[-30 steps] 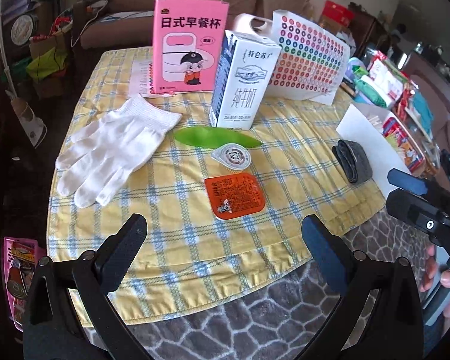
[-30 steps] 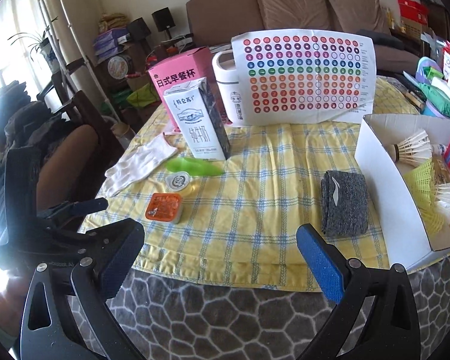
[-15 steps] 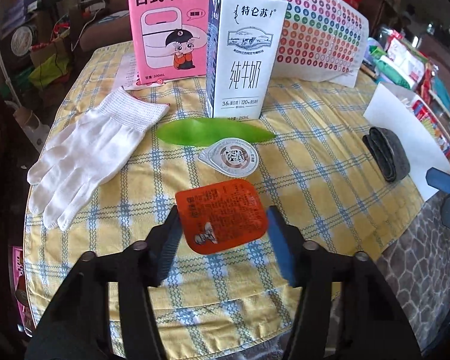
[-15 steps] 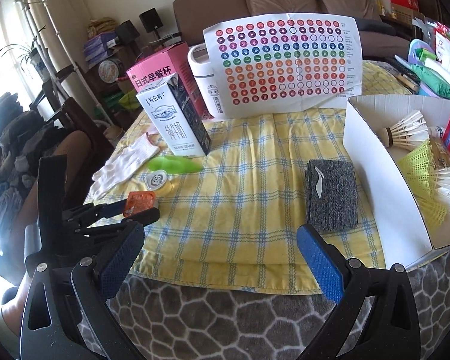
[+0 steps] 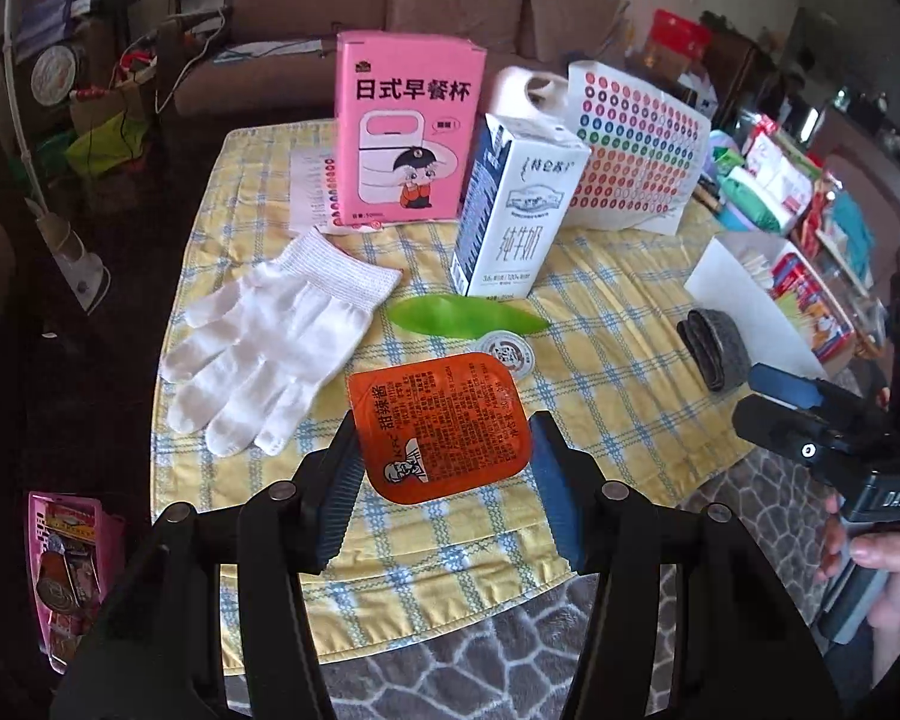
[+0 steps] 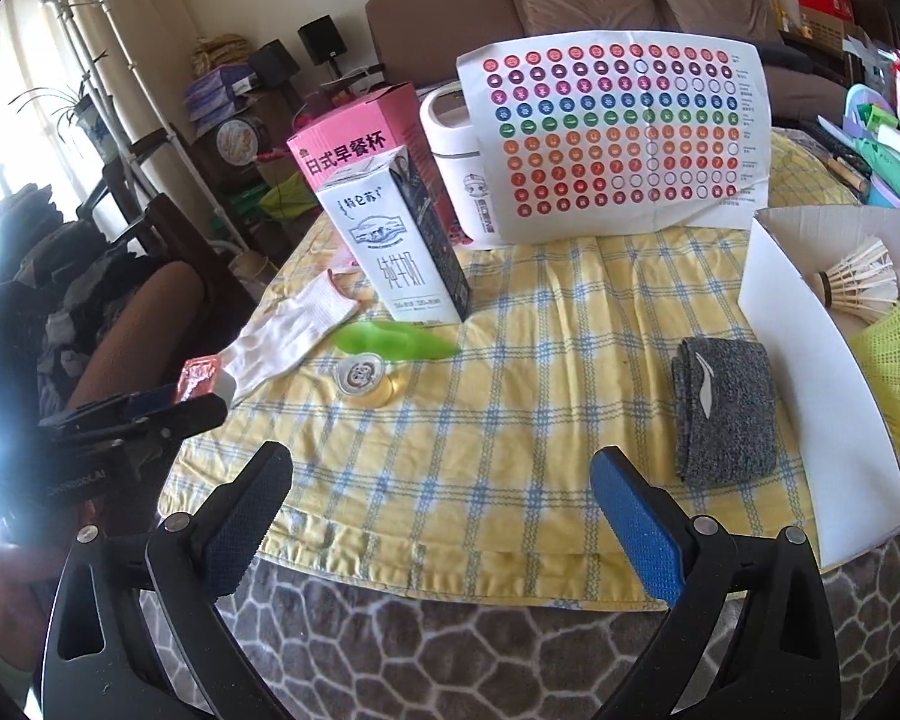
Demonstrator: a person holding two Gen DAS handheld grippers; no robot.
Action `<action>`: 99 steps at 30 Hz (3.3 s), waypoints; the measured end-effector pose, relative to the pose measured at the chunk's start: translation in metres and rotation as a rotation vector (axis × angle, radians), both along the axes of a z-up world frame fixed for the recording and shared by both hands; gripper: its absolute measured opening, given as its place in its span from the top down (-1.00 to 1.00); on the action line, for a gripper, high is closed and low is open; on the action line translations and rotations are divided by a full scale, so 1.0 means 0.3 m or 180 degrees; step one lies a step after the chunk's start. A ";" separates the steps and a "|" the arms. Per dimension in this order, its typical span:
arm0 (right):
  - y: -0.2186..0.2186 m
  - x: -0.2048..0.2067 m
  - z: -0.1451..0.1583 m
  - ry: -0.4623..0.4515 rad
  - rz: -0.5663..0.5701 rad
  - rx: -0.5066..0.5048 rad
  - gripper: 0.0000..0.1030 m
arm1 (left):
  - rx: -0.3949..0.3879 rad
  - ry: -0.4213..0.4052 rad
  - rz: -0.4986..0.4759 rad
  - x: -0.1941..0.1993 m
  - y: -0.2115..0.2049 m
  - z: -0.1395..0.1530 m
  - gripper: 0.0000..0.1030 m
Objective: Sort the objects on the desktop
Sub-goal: 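Grasp the orange sauce packet with the left gripper, then grasp the clear round cup with the right gripper, then carry the cup with the right gripper while the left carries the packet into the box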
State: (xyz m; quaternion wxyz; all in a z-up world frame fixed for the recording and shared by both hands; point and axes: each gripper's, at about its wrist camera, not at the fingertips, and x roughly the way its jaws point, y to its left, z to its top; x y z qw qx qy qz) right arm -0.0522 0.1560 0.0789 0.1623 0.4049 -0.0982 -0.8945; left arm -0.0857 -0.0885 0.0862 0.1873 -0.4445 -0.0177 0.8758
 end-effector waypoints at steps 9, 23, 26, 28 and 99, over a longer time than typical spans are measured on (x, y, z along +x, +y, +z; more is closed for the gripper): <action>-0.146 -0.113 -0.024 -0.0051 0.0141 0.0159 -0.64 | 0.0280 -0.0141 0.0234 -0.028 -0.104 -0.041 0.01; -0.322 -0.263 -0.142 -0.0160 0.0272 0.0460 -0.30 | 0.0354 -0.0206 0.0219 -0.033 -0.113 -0.033 0.01; -0.347 -0.291 -0.193 -0.0253 0.0292 0.0555 0.23 | 0.0371 -0.0226 0.0227 -0.035 -0.115 -0.035 0.01; -0.346 -0.294 -0.196 -0.0184 0.0271 0.0598 0.30 | 0.0359 -0.0230 0.0226 -0.035 -0.113 -0.036 0.01; 0.755 -0.284 0.101 -0.0400 -0.0386 0.0594 -0.08 | 0.0284 -0.0332 -0.0634 -0.214 0.838 0.178 -0.67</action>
